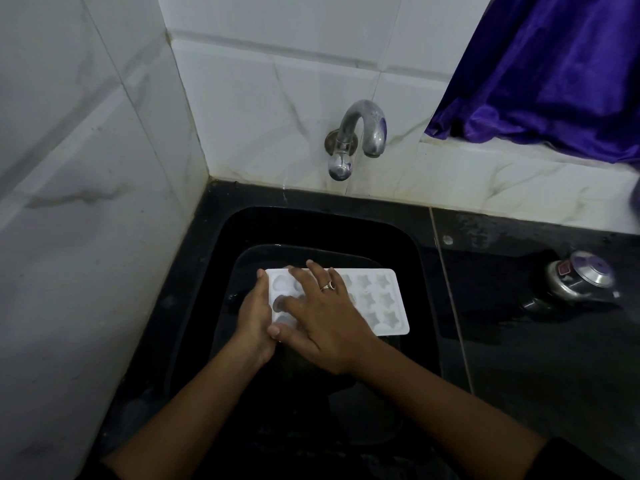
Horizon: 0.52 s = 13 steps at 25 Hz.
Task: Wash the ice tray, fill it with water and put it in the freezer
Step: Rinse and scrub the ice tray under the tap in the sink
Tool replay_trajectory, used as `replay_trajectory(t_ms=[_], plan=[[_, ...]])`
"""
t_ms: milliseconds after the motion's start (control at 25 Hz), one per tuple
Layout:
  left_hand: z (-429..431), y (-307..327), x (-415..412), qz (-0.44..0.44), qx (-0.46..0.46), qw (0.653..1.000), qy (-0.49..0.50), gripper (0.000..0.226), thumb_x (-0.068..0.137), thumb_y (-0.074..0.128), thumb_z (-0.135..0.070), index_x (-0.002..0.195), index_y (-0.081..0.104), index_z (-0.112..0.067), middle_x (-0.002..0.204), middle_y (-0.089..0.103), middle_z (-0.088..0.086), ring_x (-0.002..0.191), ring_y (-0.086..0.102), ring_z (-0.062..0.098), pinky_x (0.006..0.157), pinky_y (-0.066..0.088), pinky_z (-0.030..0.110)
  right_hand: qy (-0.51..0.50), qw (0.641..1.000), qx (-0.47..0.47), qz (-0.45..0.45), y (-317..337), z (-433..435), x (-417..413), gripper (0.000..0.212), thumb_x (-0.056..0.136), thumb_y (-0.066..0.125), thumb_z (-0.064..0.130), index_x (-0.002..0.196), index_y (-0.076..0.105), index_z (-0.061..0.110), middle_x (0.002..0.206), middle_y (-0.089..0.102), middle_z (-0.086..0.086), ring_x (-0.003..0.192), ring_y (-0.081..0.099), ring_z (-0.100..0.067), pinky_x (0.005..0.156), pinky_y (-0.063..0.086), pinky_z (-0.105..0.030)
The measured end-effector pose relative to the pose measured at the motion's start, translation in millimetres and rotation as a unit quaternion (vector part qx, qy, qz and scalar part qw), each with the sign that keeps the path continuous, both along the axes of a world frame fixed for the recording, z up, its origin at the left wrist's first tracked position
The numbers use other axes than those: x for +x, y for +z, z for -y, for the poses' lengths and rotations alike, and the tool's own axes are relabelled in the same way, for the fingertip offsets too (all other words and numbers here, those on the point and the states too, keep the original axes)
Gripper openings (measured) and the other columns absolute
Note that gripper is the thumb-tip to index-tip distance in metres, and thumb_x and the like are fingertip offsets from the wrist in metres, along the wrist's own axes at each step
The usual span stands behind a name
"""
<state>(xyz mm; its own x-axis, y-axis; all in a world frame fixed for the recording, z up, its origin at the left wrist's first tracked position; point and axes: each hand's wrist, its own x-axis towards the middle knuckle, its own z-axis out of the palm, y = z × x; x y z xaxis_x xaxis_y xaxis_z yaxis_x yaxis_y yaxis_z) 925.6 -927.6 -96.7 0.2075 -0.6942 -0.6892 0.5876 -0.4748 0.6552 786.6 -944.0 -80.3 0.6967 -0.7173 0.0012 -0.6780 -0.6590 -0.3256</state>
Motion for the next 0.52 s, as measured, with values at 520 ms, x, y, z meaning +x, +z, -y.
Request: replay_trajectory(t_ms=[520], plan=[[1.1,1.2,-0.9,0.002,-0.005,1.000,-0.001,0.063,0.106,0.038,-0.062,0.116,0.074,-0.011,0.105,0.081,0.015,0.093,0.080,0.029,0.075,0.060,0.039,-0.003,1.000,-0.006,-0.001,3.7,3.9,-0.5,0.059,0.101,0.025,0.072,0.127,0.063,0.035,0.168,0.026,-0.008,0.159,0.007,-0.029,0.127,0.005,-0.059]])
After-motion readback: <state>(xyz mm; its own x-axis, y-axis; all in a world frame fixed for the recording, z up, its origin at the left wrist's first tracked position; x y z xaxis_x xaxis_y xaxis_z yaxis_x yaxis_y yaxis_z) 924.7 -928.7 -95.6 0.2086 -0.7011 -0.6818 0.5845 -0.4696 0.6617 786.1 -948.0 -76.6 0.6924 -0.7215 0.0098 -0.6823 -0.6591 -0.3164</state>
